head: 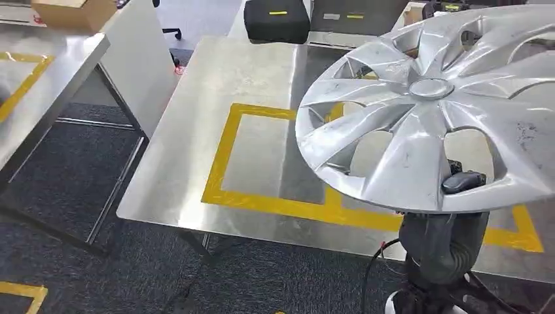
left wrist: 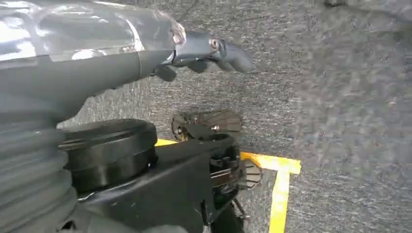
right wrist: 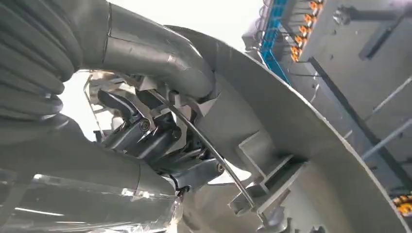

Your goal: Take the parts from the cabinet and place them on the table.

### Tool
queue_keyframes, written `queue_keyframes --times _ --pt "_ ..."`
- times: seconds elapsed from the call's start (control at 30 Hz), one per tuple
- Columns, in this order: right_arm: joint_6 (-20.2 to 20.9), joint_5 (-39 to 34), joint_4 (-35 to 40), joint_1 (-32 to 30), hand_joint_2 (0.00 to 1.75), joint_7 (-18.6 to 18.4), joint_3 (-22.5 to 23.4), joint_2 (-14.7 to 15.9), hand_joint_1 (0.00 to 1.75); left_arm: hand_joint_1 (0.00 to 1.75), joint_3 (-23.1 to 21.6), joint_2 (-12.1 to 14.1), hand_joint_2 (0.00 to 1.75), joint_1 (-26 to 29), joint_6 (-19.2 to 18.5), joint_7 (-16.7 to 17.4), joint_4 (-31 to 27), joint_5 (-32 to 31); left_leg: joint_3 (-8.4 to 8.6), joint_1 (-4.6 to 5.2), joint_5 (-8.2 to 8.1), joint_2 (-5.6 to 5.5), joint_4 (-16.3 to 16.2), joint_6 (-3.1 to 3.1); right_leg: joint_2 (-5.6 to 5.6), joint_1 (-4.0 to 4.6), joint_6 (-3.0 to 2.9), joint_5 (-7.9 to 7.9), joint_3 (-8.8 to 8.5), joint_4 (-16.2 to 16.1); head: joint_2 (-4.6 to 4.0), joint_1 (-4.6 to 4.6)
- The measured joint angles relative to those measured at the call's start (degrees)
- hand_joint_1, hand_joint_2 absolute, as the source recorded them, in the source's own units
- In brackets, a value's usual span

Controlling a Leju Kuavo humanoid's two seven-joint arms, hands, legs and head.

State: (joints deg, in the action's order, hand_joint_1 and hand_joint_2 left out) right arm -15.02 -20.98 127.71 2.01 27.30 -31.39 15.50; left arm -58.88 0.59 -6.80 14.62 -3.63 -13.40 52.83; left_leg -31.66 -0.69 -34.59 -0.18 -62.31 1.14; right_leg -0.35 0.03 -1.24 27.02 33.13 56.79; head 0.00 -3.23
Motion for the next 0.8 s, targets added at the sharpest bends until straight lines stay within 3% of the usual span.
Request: queue_keyframes --times 0.07,0.1,0.13,0.17,0.23,0.27,0.3,0.33,0.37,0.4,0.73,0.8 --pt "-0.04 -0.02 -0.18 0.00 1.75 0.00 0.00 0.04 1.75 0.00 0.00 0.13 1.75 0.06 -0.02 -0.24 0.02 0.04 -5.06 -0.15 -3.18 -0.09 -8.27 0.76 -0.08 -0.13 0.05 0.30 -0.53 -0.16 0.00 0.61" --pt "-0.09 -0.07 -0.28 -0.02 1.75 0.00 0.00 0.04 1.75 0.00 0.00 0.13 1.75 0.18 -0.02 -0.33 0.02 0.15 -7.43 -0.33 -3.64 -0.09 -11.37 1.25 -0.06 -0.16 -0.02 0.60 -0.77 -0.14 0.00 0.83" --pt "-0.28 -0.11 -0.33 -0.12 1.75 0.00 0.00 0.04 1.75 0.00 0.00 0.13 1.75 0.23 -0.02 -0.35 0.02 0.17 -8.74 -0.49 -2.78 -0.04 -12.22 1.62 0.01 -0.29 0.04 0.90 -1.04 -0.07 0.00 0.96" --pt "-0.66 -0.04 -0.46 -0.33 1.75 -0.02 0.02 0.07 1.75 0.00 0.00 0.13 1.75 0.24 -0.04 -0.41 0.02 0.15 -8.88 -0.69 -0.28 0.05 -10.73 2.00 0.11 -0.49 0.23 1.32 -1.45 0.08 0.00 1.18" --pt "-1.82 0.48 -0.52 -0.50 1.75 -0.77 0.15 0.13 1.75 0.00 0.00 0.13 1.75 0.23 -0.07 -0.52 0.02 -0.18 -6.07 -1.28 6.84 0.41 -2.26 2.85 0.21 -1.03 0.75 2.43 -2.42 0.66 0.00 1.57" --pt "-3.16 1.20 -0.52 -0.28 1.75 -2.39 0.61 0.43 1.75 0.00 0.00 0.09 1.75 0.27 -0.37 -0.57 0.02 -0.46 -4.71 -1.40 7.81 0.60 0.71 3.40 0.25 -1.07 1.19 3.10 -2.53 1.06 0.00 1.75" --pt "-4.82 1.84 -0.59 0.34 1.75 -4.77 1.33 1.24 1.75 0.00 -0.02 -0.18 1.75 0.24 -0.90 -0.63 0.02 -0.83 -4.32 -0.95 7.35 0.65 1.03 3.49 0.43 -0.77 1.58 3.40 -2.42 1.56 0.00 2.60" --pt "-6.12 1.81 -0.66 1.06 1.75 -7.73 2.18 1.98 1.75 0.00 -0.04 -0.20 1.75 0.17 -1.03 -0.63 0.02 -1.01 -3.86 -0.98 5.73 0.84 2.00 1.43 0.63 -0.77 1.97 3.49 -2.11 1.76 0.00 2.68" --pt "-6.62 1.43 -0.91 1.90 1.75 -10.53 3.59 3.40 1.75 0.00 -0.04 -0.41 1.75 0.26 -1.18 -0.61 0.02 -1.22 -4.04 -0.79 6.31 0.79 1.94 0.11 0.64 -0.82 1.94 3.60 -2.30 1.74 0.00 2.24" --pt "-6.64 1.05 -1.18 2.29 1.75 -12.66 4.81 4.57 1.75 0.00 -0.07 -0.61 1.75 0.34 -1.36 -0.57 0.02 -1.40 -3.96 -0.76 6.11 0.59 1.84 0.69 0.57 -0.90 2.11 3.51 -2.44 1.37 0.00 2.23" --pt "-6.47 4.04 -5.94 8.34 1.75 -25.70 13.62 13.85 1.75 0.00 -0.13 -1.62 1.75 0.25 -2.34 -0.17 0.02 -2.54 -4.07 -0.26 5.92 0.22 1.84 -0.07 0.35 -1.32 2.74 3.36 -2.82 0.57 0.00 1.94" --pt "-6.49 6.15 -7.20 9.91 1.75 -30.07 14.49 15.55 1.75 0.00 -0.22 -1.64 1.75 0.23 -2.67 -0.17 0.02 -2.84 -4.05 -0.18 5.86 0.23 1.83 -0.20 0.38 -1.45 3.24 3.38 -2.82 0.54 0.00 1.94"
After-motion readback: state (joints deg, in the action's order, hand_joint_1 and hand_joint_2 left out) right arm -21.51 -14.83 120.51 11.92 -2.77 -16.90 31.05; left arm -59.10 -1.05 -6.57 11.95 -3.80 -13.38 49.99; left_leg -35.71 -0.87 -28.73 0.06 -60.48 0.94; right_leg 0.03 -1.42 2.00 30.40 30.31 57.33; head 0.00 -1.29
